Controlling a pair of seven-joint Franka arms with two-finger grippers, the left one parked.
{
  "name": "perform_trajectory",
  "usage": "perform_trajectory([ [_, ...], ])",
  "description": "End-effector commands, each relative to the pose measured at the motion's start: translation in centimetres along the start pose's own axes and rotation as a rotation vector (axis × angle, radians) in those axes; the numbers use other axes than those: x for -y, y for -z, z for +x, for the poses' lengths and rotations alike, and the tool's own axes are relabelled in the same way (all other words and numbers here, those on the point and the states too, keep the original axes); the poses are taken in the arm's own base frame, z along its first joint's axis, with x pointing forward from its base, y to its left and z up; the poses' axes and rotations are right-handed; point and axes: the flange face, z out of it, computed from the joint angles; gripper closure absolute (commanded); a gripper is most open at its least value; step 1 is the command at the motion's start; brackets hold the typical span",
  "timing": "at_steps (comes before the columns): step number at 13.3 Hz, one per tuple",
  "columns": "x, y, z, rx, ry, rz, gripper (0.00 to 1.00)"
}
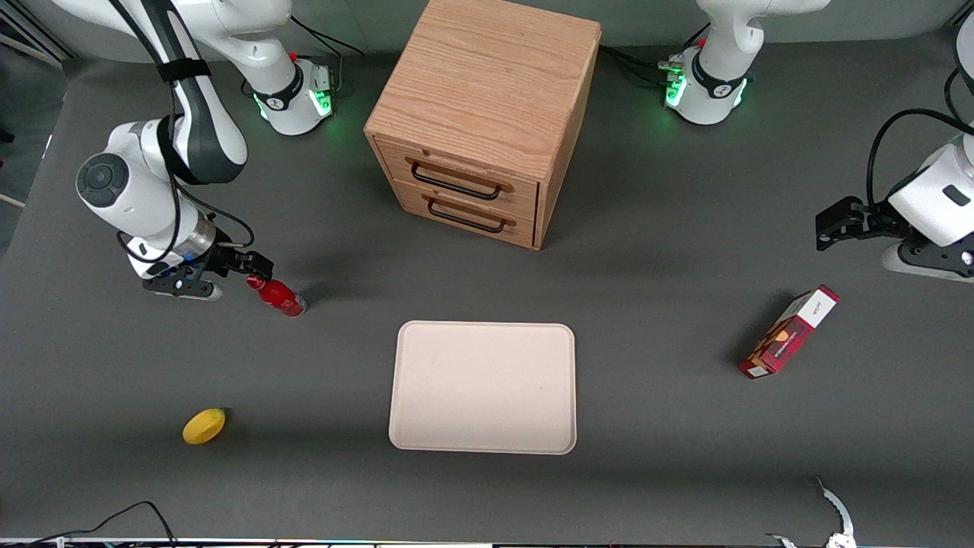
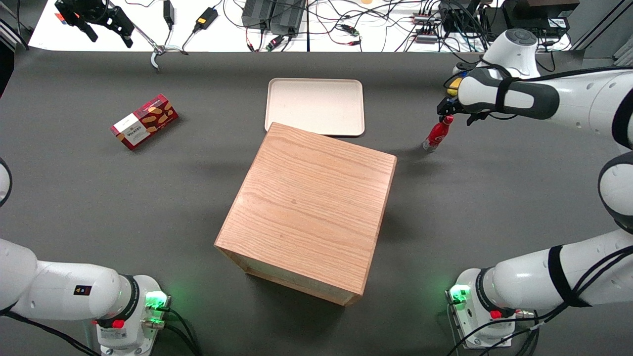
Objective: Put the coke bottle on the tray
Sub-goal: 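Lower the open right gripper onto the red Coca-Cola bottle and close it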
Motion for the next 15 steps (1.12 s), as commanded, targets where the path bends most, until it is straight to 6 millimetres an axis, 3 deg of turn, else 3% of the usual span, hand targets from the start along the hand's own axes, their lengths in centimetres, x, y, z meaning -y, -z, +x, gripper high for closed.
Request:
perform_trajectory([
  [1,0.6,-0.5,0.5,-0.017,-0.011,-0.003,0.15],
  [3,0.8,-0.6,0.5,-0.015,-0.007,-0.003,0.7],
  [4,1.0,-0.6,0.5,-0.015,-0.006,-0.002,0.87],
  [5,1.2,-0.4,0.6,-0.019,-0.007,-0.001,0.98],
  [10,1.9,0.6,1.5,-0.034,-0.015,0.004,1.0],
  [12,2.3,4.7,2.4,-0.006,-0.009,-0.004,1.0],
  [15,3.6,13.9,5.2,0.04,-0.005,-0.012,1.0],
])
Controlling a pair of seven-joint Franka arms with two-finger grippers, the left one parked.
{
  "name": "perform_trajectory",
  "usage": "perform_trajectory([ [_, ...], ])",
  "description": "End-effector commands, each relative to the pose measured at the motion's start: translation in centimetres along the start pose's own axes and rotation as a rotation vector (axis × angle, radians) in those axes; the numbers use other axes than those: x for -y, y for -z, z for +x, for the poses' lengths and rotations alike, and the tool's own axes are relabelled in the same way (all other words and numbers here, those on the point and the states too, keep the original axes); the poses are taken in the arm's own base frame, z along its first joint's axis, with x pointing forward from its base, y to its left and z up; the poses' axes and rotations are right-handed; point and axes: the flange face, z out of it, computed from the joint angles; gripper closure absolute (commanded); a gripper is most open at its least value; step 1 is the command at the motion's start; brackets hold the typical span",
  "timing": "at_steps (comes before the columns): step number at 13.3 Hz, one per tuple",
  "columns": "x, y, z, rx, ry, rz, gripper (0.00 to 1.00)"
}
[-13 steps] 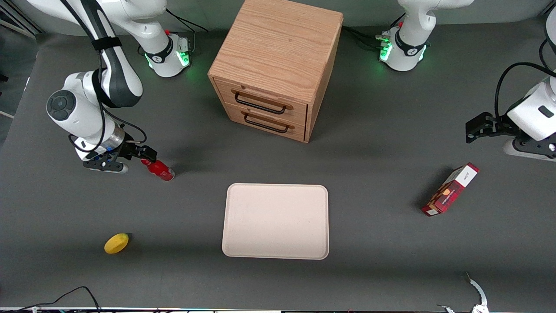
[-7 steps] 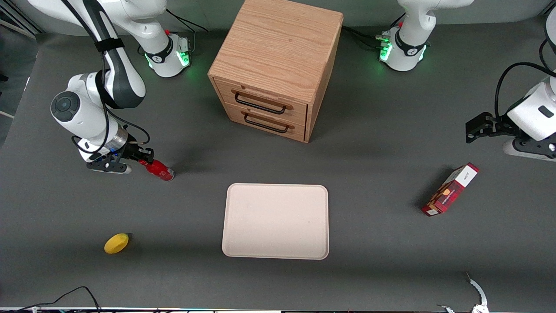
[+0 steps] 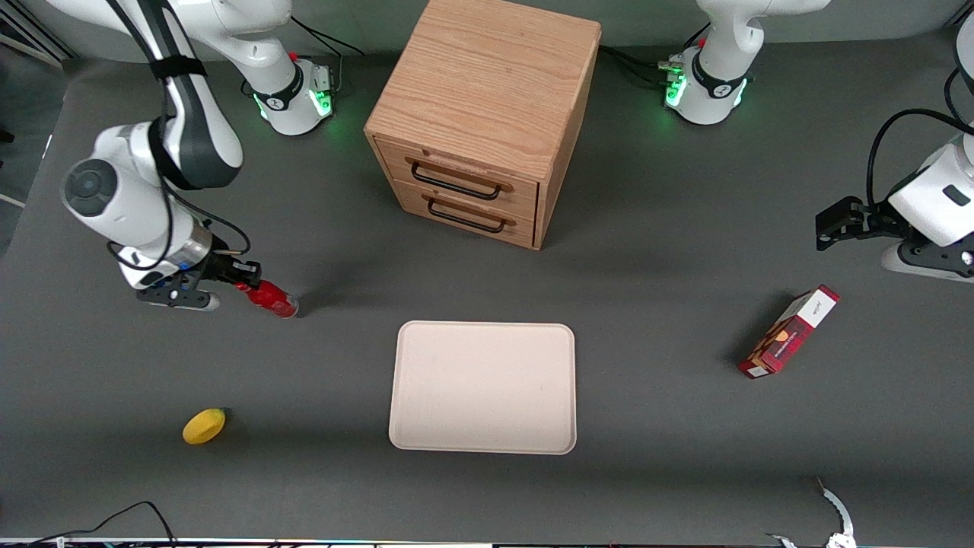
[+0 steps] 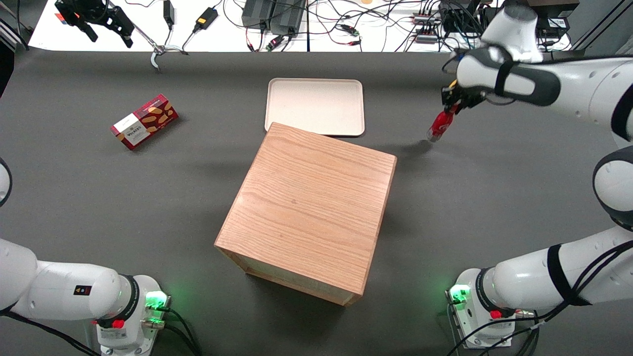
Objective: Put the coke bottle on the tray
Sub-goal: 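Lift the bottle and carry it with the right gripper to the cream tray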
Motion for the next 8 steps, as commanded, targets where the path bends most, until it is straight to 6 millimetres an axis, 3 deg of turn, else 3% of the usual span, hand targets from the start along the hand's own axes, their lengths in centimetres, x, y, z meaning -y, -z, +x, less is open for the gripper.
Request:
perform_trajectory([
  [1,1.8,9.5,1.9,0.005,-0.012,-0.001,1.0],
  [3,4.2,14.8,2.8,-0.03,-0.019,0.016,1.0],
  [5,8.5,17.6,4.6,-0.005,-0.048,0.032,1.0],
  [8,14.4,17.5,8.3,0.045,-0.165,0.079,1.0],
])
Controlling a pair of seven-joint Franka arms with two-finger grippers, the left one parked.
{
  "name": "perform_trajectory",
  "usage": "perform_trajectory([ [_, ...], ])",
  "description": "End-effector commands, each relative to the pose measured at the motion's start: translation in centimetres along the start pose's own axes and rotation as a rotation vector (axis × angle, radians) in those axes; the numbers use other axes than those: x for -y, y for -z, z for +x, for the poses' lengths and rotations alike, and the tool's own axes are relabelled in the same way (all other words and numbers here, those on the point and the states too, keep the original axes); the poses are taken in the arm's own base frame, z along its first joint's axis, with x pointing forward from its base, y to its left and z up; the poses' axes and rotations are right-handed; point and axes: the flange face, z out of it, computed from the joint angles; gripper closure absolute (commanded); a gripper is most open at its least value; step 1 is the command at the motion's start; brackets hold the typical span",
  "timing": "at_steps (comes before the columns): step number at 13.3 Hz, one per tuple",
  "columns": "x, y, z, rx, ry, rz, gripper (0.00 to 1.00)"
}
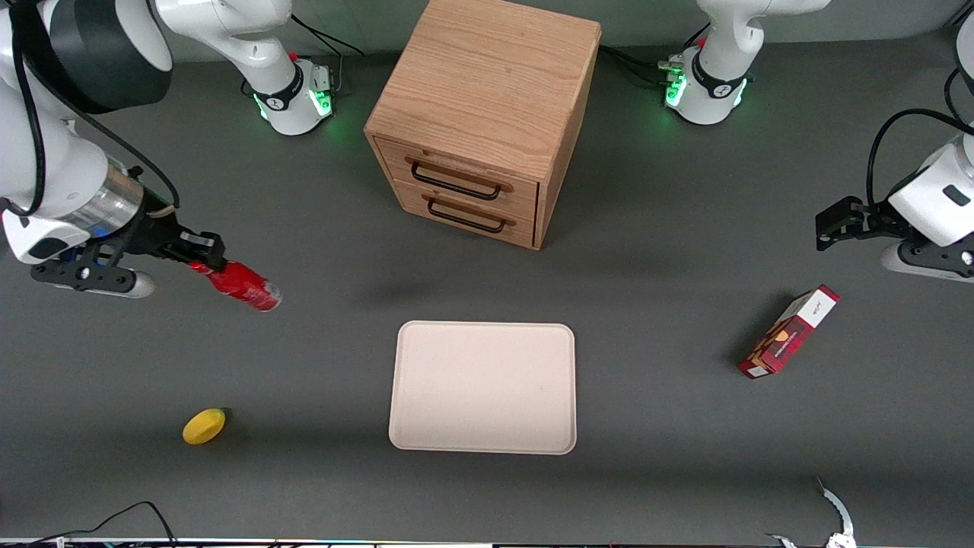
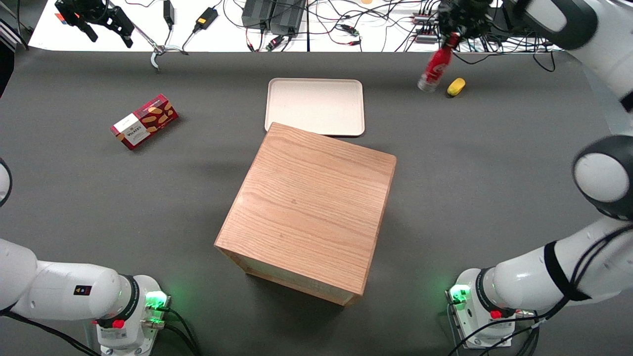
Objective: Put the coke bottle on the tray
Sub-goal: 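Lift the bottle and carry it with the right gripper to the cream tray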
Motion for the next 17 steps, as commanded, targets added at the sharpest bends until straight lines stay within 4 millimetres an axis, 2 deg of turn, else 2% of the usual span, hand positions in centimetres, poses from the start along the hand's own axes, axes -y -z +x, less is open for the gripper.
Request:
perform_trajectory([
  [1,5.6,-3.0,5.1,0.036,-0.114,0.038,1.0],
  [3,8.7,-7.6,7.0,-0.007,-0.205,0.054,1.0],
  [5,11.6,-13.3,8.6,-0.054,-0.301,0.07,1.0],
  [7,13.6,-18.3,9.7,-0.077,-0.375,0.109,1.0],
  [8,14.0,-20.0,10.1,-0.091,-0.4,0.112,1.0],
  [14,16.9,-26.8,9.7,-0.13,-0.463,0.105,1.0],
  [15,16.9,-27.0,9.8,-0.134,-0.461,0.104,1.0],
  [16,16.8,-27.1,9.8,-0.133,-0.461,0.103,0.26],
  [17,16.8,-26.9,9.9,-0.137,-0.458,0.103,0.0],
])
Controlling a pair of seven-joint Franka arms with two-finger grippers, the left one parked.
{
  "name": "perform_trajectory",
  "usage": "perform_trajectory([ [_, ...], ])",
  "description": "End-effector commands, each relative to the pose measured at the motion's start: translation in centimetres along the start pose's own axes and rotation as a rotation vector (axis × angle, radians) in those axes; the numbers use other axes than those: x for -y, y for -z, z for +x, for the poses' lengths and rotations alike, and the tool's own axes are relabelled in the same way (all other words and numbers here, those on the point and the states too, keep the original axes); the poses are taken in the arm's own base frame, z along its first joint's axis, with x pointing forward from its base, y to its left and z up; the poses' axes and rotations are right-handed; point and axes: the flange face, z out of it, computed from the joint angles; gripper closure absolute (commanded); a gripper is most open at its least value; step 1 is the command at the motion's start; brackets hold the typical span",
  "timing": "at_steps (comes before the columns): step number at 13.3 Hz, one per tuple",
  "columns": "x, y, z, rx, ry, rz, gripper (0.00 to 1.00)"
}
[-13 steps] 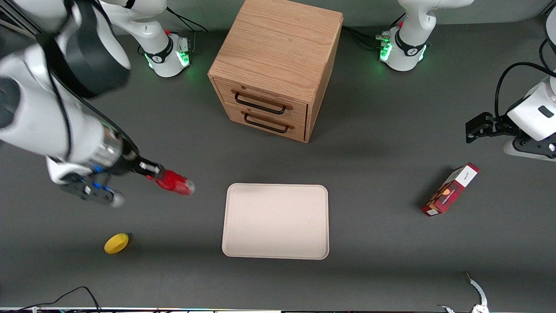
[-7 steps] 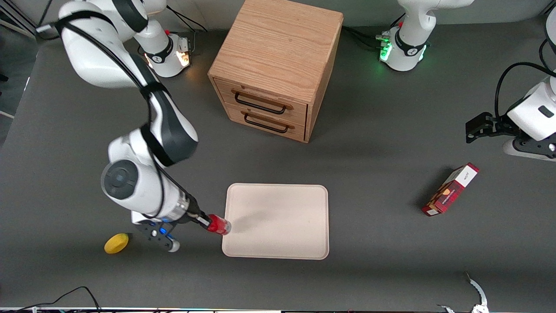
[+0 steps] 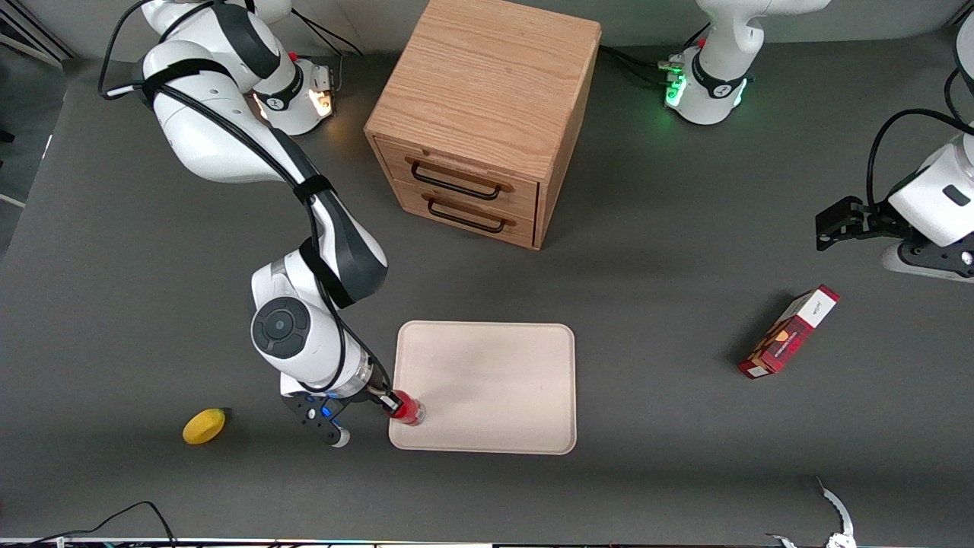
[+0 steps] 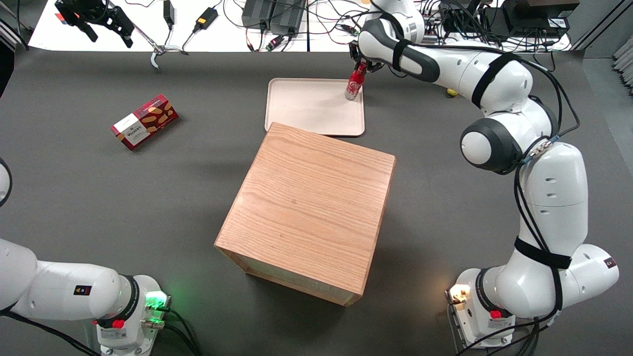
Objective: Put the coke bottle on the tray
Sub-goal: 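Lift the bottle and carry it with the right gripper to the cream tray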
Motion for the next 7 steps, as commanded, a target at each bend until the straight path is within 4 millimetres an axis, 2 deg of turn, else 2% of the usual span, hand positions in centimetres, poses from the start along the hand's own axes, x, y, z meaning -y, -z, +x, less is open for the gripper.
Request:
perform_trajectory([
  [1,0.5,0.3,0.2,-0.029,-0.014,0.001,0.0],
  [2,0.3,0.9,0.2,-0.028,-0.013,-0.013,0.0],
  [3,0.2,2.4,0.1,-0.02,-0.01,-0.03,0.0],
  [5,0.0,9.2,-0.9,-0.066,0.043,-0.067,0.0],
  [7,-1.5,16.7,-2.3,-0.059,0.168,-0.126,0.0],
])
